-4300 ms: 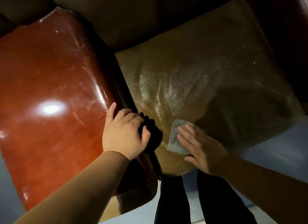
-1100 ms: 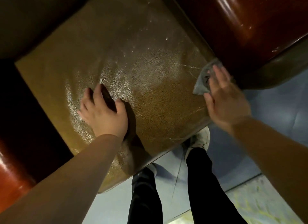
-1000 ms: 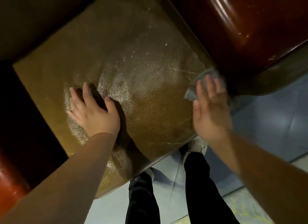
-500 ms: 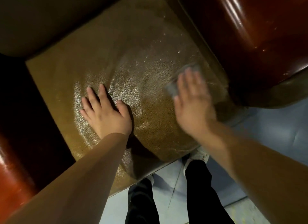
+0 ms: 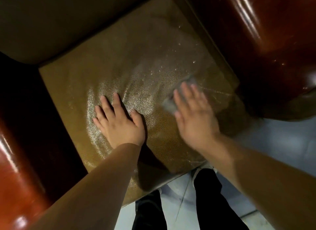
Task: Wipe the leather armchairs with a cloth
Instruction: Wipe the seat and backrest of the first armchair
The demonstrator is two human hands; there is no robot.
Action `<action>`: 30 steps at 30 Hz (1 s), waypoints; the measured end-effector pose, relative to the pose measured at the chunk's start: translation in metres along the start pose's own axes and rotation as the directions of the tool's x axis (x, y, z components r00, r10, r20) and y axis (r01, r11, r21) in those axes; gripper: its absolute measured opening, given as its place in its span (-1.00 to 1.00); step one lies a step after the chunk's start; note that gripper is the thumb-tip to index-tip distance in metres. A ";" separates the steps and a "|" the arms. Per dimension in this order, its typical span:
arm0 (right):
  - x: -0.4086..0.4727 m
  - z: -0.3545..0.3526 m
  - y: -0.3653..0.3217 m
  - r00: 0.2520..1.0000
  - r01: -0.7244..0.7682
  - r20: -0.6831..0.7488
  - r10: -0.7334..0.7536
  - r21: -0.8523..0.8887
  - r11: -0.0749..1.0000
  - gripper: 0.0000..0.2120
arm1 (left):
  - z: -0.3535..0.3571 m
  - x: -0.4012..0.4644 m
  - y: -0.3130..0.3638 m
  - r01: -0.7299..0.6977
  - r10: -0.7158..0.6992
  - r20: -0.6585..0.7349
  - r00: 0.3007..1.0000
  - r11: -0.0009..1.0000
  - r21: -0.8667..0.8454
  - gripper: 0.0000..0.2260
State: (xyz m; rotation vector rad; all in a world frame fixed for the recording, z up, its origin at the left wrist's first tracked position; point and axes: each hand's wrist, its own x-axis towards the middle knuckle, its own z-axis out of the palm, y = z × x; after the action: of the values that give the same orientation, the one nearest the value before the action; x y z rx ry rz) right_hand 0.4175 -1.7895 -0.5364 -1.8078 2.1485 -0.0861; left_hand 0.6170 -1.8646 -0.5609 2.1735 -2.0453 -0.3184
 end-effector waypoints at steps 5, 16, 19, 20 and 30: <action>0.016 -0.020 0.043 0.916 0.383 0.192 -0.353 -0.154 0.911 -0.42 | -0.015 0.009 0.004 0.009 -0.004 0.142 0.990 0.999 -0.036 -0.35; 0.029 -0.004 -0.028 0.959 0.280 0.072 -0.276 -0.067 0.957 -0.43 | -0.004 0.067 -0.001 -0.050 0.050 0.000 0.999 0.999 -0.013 -0.38; 0.043 -0.009 -0.006 0.863 0.486 0.217 -0.456 -0.111 0.867 -0.41 | -0.003 0.065 -0.005 -0.060 0.060 -0.011 0.998 0.998 -0.023 -0.38; 0.058 -0.011 0.004 0.890 0.445 0.193 -0.414 -0.161 0.881 -0.41 | -0.003 0.065 -0.006 -0.054 0.054 -0.013 0.998 0.998 -0.021 -0.38; 0.084 -0.013 -0.042 0.954 0.298 0.039 -0.296 -0.142 0.944 -0.43 | -0.004 0.064 -0.006 -0.056 0.056 -0.015 0.998 0.998 -0.014 -0.38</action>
State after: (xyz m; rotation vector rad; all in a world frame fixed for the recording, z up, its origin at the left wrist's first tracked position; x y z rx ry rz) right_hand 0.4420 -1.8812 -0.5313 -2.1983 1.8975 0.0177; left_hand 0.6272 -1.9278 -0.5626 2.0995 -2.0858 -0.3083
